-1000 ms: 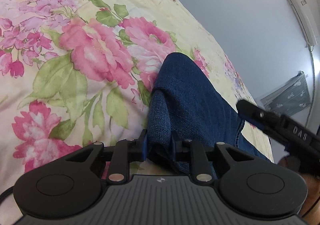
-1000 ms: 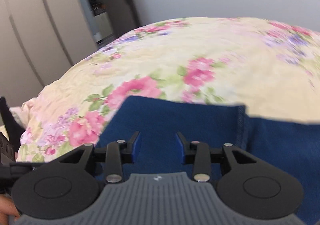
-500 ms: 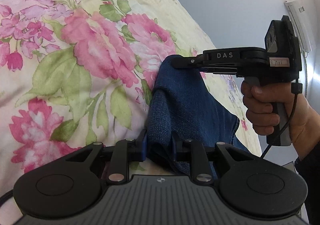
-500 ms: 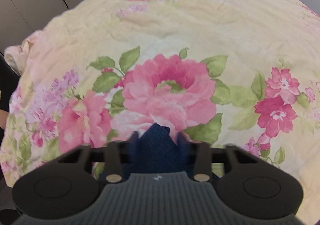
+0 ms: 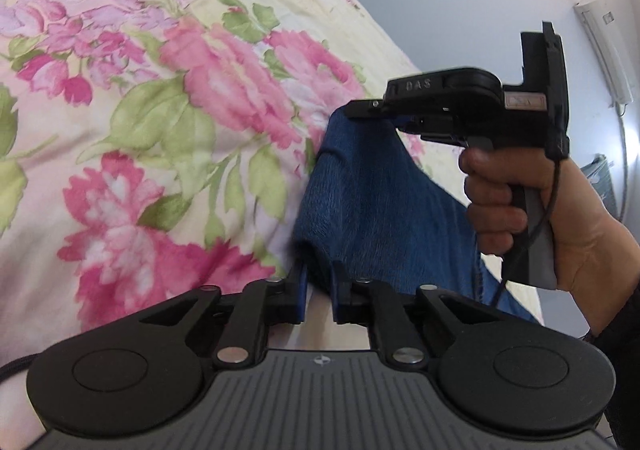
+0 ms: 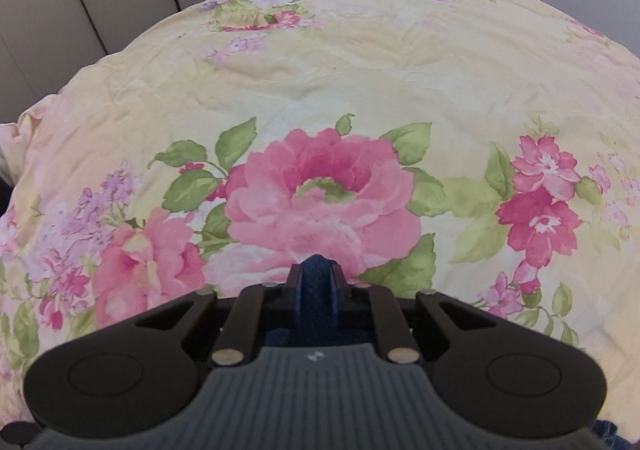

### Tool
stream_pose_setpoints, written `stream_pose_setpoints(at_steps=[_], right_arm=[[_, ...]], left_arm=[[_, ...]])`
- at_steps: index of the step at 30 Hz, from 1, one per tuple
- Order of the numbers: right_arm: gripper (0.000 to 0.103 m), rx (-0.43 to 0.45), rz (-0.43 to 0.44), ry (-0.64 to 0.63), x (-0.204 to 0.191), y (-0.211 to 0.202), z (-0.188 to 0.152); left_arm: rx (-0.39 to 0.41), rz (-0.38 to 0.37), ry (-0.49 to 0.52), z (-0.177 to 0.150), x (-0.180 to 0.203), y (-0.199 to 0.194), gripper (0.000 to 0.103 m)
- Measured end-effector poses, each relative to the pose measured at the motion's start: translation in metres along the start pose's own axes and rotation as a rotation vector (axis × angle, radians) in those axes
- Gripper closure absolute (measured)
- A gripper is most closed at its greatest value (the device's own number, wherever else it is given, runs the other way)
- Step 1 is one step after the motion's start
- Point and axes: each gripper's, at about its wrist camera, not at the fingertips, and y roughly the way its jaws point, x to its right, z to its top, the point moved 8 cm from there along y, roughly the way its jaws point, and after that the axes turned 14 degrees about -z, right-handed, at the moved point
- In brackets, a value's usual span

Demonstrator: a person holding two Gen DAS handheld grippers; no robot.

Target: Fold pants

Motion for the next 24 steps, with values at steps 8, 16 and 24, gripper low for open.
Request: stream_pose_setpoints(at_steps=[8,16,24], right_arm=[[0.075,0.200,-0.075,0.154,0.045,-0.054,0.002],[0.074,0.223,-0.022,0.143,0.064,-0.130,-0.118],[0.081,0.161,-0.124,0.224,0.111,-0.133,-0.220]], left_arm=[[0.033,-0.037,-0.051,0.003,0.001,-0.006,0.093],[0.029,-0.003,-0.035,0.003,0.004,-0.004,0.092],[0.023,0.028,-0.006,0.002,0.007,-0.001,0.089]])
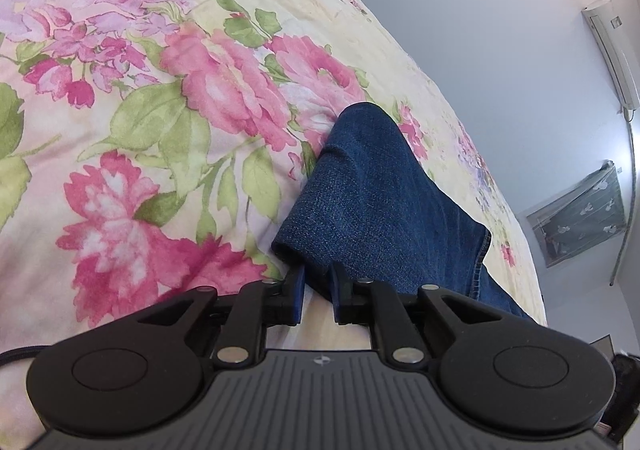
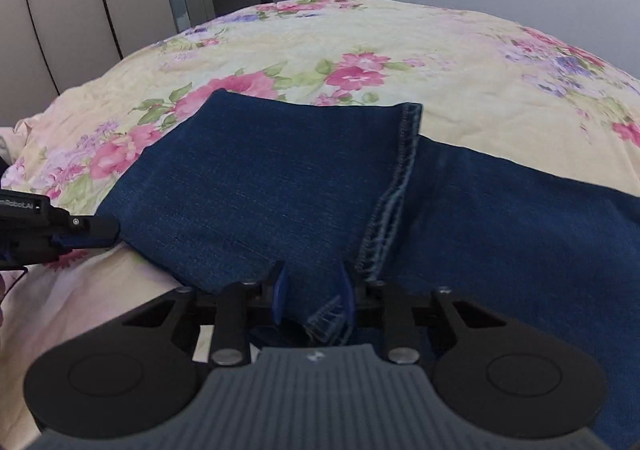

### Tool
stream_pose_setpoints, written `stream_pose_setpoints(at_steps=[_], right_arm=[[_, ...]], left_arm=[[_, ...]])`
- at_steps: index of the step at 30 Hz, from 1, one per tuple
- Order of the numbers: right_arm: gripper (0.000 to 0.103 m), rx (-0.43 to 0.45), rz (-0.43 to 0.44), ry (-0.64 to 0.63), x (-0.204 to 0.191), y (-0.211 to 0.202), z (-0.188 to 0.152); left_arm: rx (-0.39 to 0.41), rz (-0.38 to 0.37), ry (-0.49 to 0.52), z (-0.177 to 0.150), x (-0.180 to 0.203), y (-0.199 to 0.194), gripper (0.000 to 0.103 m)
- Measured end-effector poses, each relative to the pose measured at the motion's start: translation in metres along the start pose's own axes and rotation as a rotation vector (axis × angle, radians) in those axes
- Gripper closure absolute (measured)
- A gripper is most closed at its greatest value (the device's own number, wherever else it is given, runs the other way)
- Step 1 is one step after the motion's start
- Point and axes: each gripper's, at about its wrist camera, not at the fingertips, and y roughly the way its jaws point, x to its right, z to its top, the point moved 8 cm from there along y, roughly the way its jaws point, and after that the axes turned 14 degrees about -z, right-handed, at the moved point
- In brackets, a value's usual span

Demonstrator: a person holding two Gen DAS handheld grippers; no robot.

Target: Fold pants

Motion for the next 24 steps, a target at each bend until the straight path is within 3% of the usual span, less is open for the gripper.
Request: stream_pose_setpoints(at_steps=[4,7,10,13,15,18,20,24], right_arm=[[0.076,0.076,-0.016,0.103,0.057,-0.047,-0.009],[0.072,0.123,-0.082,0.199,0.122,-0.085,-0.023],[0.068,0.170,-0.194,0.325,0.200,-0.120,-0.043],[0.063,0.216,-0.309,0.518,0.281,-0.148,-0.075],[0.059,0.228,-0.363,0.710,0.329,-0.159,-0.102],[0.056,0.200,-0.392,1.006,0.381,-0.162,-0.139],[0.048,0.173,-0.373,1.148,0.399,-0.153,-0.155],[0.044,0.143,-0.325,1.289,0.421,-0.130,-0.169]], left_arm=[[0.009,0.014,0.002,0.000,0.004,-0.004,0.087],[0.021,0.028,-0.009,-0.004,0.007,-0.014,0.079],[0.054,0.051,-0.009,-0.007,0.014,-0.024,0.078],[0.092,0.051,-0.004,-0.012,0.031,-0.029,0.078],[0.102,0.043,0.012,-0.018,0.049,-0.024,0.072],[0.058,0.031,0.074,-0.034,0.083,-0.001,0.065],[0.012,0.011,0.134,-0.050,0.113,0.024,0.060],[-0.094,-0.060,0.230,-0.089,0.177,0.081,0.050]])
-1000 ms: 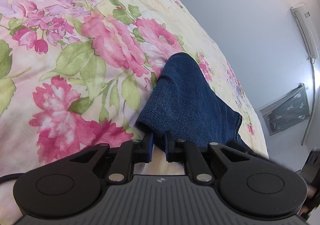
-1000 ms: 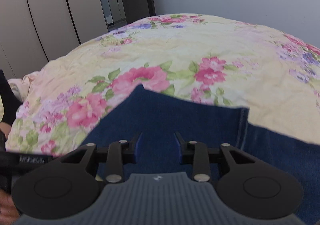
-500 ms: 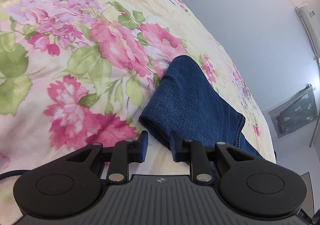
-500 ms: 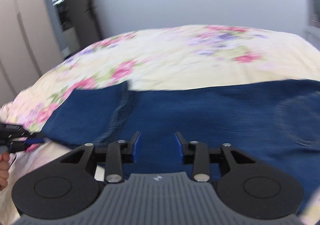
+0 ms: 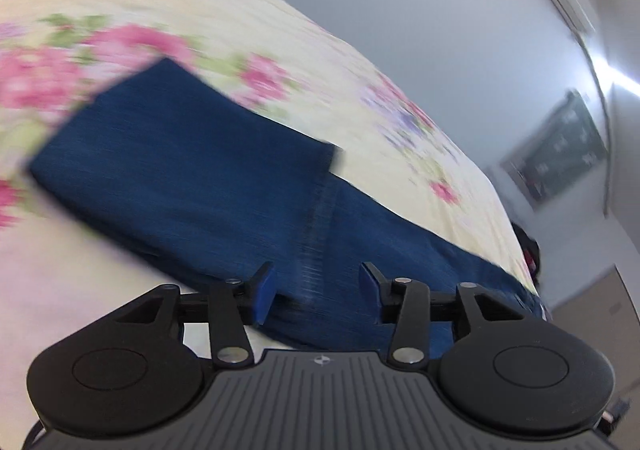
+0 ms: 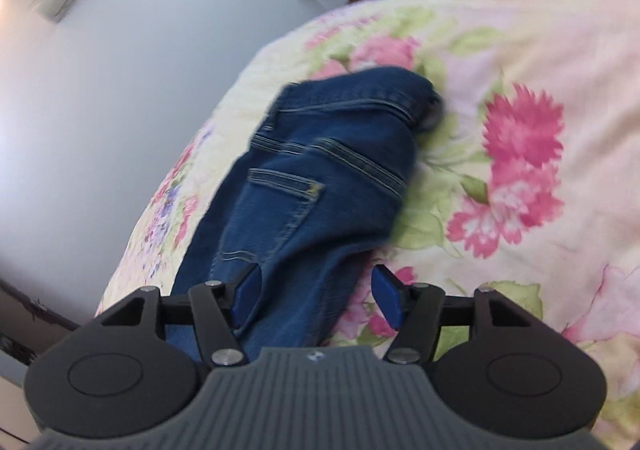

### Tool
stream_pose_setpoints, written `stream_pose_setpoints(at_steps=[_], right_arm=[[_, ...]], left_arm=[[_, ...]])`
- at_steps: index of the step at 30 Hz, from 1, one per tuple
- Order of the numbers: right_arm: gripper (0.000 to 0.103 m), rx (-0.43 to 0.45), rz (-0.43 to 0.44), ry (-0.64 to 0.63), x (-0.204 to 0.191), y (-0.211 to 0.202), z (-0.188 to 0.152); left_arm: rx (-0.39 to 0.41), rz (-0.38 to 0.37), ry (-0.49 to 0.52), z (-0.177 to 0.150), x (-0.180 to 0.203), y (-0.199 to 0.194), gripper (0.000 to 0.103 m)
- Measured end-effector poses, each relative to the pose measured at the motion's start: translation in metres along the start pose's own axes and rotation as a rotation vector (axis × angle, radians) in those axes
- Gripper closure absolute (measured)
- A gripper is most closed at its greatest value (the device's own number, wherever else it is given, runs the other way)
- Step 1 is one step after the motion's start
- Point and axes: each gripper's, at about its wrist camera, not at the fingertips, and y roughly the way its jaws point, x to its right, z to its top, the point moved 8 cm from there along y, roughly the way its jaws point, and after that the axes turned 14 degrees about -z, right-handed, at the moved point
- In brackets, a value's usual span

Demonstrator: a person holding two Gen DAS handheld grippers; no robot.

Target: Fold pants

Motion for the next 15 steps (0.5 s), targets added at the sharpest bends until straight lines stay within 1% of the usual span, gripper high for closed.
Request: stream_pose_setpoints(at_steps=[2,4,7,9,12,13,14,15], right_arm=[[0.044,0.014,0.028,0.074,0.009,0.005,0.011],[0.044,0.030,0.047,0.143,0.019,0.009,0.022],[0.043,0.011,0.077,0.262,0.035,0.021,0.031],[0.043,-0.005,0.116,0.343,0.042,0.029,0.035],[0.042,0.006,0.150,0.380,0.042,0.040,0.046],[0.039,0.007,0.156,0.381,0.040,0.045,0.048],[0.037,0.005,0.157,0.378,0.040,0.049,0.050],[0.038,-0.001,0.158,0.377,0.040,0.053,0.051]], left_arm=[[-0.056,-0.033,0.049,-0.012,0.033,0.033,0.047],[-0.110,-0.051,0.097,-0.025,0.061,0.061,0.046],[-0.188,-0.075,0.178,-0.050,0.099,0.096,0.040],[-0.224,-0.078,0.217,-0.063,0.116,0.114,0.037],[-0.268,-0.080,0.232,-0.078,0.132,0.136,0.032],[-0.280,-0.079,0.235,-0.082,0.136,0.142,0.031],[-0.293,-0.076,0.237,-0.086,0.141,0.149,0.031],[-0.305,-0.076,0.239,-0.090,0.145,0.155,0.031]])
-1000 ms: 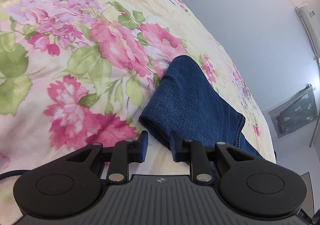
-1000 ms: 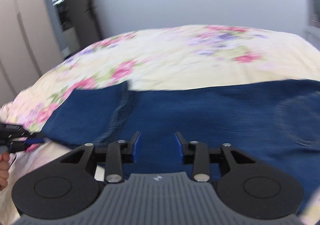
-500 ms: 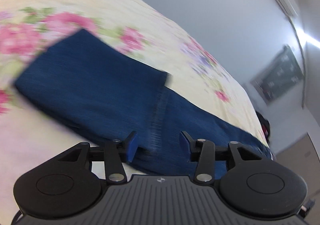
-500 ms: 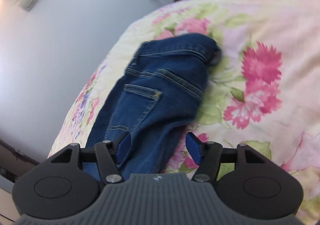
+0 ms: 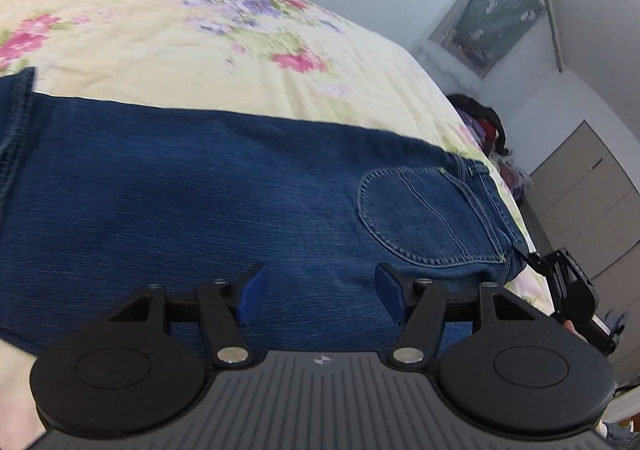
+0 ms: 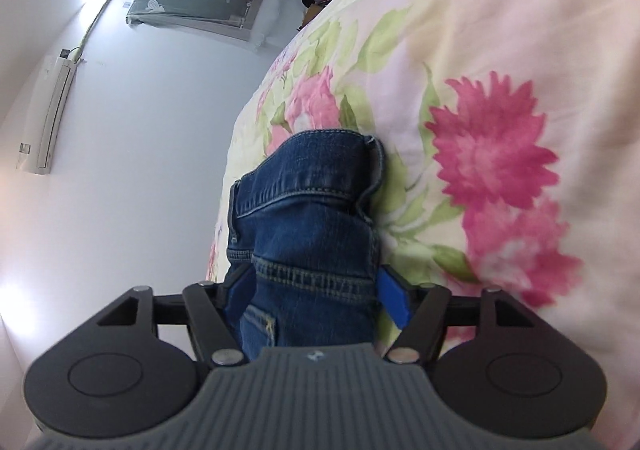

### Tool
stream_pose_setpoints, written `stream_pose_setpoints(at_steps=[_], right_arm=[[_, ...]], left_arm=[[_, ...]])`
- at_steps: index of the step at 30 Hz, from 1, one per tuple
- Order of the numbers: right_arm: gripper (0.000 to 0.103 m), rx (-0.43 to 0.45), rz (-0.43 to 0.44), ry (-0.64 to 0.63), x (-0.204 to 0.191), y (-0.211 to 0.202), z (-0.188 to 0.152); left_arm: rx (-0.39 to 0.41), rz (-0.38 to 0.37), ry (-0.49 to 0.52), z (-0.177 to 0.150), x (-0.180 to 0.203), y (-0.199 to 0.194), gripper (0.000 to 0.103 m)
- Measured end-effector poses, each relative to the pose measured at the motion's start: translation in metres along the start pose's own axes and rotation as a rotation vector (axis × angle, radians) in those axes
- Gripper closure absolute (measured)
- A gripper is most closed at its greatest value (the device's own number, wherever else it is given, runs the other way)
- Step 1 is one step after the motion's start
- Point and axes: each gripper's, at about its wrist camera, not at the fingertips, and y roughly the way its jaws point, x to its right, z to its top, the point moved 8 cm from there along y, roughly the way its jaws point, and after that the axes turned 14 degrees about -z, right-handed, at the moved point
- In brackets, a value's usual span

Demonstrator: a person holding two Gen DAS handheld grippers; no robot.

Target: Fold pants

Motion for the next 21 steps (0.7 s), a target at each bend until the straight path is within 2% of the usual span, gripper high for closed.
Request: stream_pose_setpoints(at_steps=[7,8,9,10,13,15,17,18,19,21], right_arm=[[0.038,-0.007,0.031,-0.018,-0.007,0.023,0.004],[0.044,-0.001,0.020,-0.047,-0.008,0.024,0.006],[0.058,0.023,0.006,-0.086,-0.012,0.025,0.008],[0.068,0.064,0.008,-0.114,-0.016,0.020,0.012],[0.094,0.176,0.095,-0.123,-0.033,-0.007,0.029],[0.094,0.178,0.080,-0.152,-0.039,-0.009,0.028],[0.091,0.126,0.034,-0.122,-0.029,0.002,0.025],[0.080,0.097,0.007,-0.080,-0.021,0.008,0.026],[0.064,0.073,-0.009,-0.031,-0.013,0.011,0.027],[0.052,0.043,0.009,0.057,-0.001,0.013,0.029]], left_arm=[[-0.109,-0.024,0.045,-0.017,0.023,0.046,0.031],[-0.133,-0.008,0.069,-0.022,0.025,0.050,0.031],[-0.153,0.010,0.094,-0.026,0.026,0.054,0.031],[-0.165,0.022,0.117,-0.029,0.027,0.056,0.031],[-0.179,0.033,0.145,-0.034,0.026,0.057,0.031],[-0.183,0.031,0.134,-0.034,0.023,0.057,0.031],[-0.180,0.026,0.109,-0.032,0.022,0.058,0.031],[-0.175,0.022,0.094,-0.031,0.021,0.056,0.031],[-0.168,0.018,0.081,-0.030,0.020,0.055,0.031],[-0.149,0.005,0.052,-0.028,0.018,0.049,0.031]])
